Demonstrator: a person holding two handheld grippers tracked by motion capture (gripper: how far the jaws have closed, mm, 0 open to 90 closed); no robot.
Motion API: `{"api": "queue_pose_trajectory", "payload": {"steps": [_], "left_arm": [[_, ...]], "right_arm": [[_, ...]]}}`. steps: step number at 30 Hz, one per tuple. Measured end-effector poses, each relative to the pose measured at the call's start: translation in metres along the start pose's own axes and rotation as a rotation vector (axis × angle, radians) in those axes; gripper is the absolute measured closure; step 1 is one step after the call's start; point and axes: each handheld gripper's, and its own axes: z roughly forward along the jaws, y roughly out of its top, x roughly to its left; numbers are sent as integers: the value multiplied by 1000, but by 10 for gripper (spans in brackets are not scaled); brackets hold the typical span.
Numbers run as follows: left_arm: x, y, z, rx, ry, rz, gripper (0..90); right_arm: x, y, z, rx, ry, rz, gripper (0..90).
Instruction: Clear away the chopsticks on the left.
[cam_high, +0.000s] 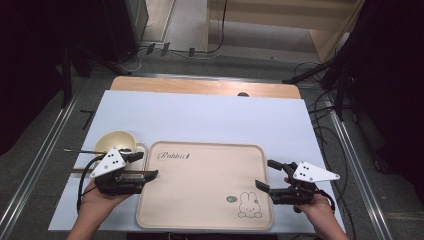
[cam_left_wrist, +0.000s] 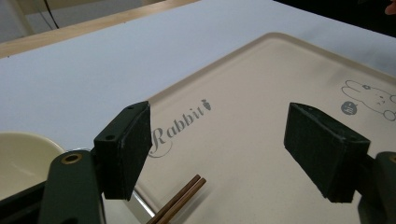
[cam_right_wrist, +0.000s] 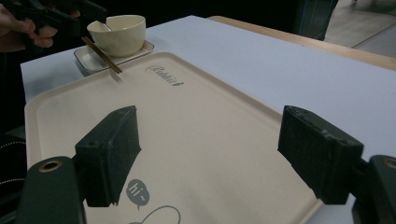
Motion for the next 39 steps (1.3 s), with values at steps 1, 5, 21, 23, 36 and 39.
{"api": "queue_pose_trajectory", "payload": {"steps": [1,5,21,23,36,39], "left_arm": [[0,0,0,0,0,0,238],[0,0,-1,-1,-2,-5,238],[0,0,0,12,-10,-7,236],[0,0,1,12,-15,-6,236],[-2,7,-10,87,-20,-24,242],[-1,10,-15,101,-19,-23,242]], "right_arm": [[0,0,0,0,0,0,208],[0,0,1,5,6,-2,208],[0,0,1,4,7,-4,208],[0,0,1,3,6,1,208],[0,-1,1,9,-3,3,208],[0,-1,0,8,-2,4,208]]}}
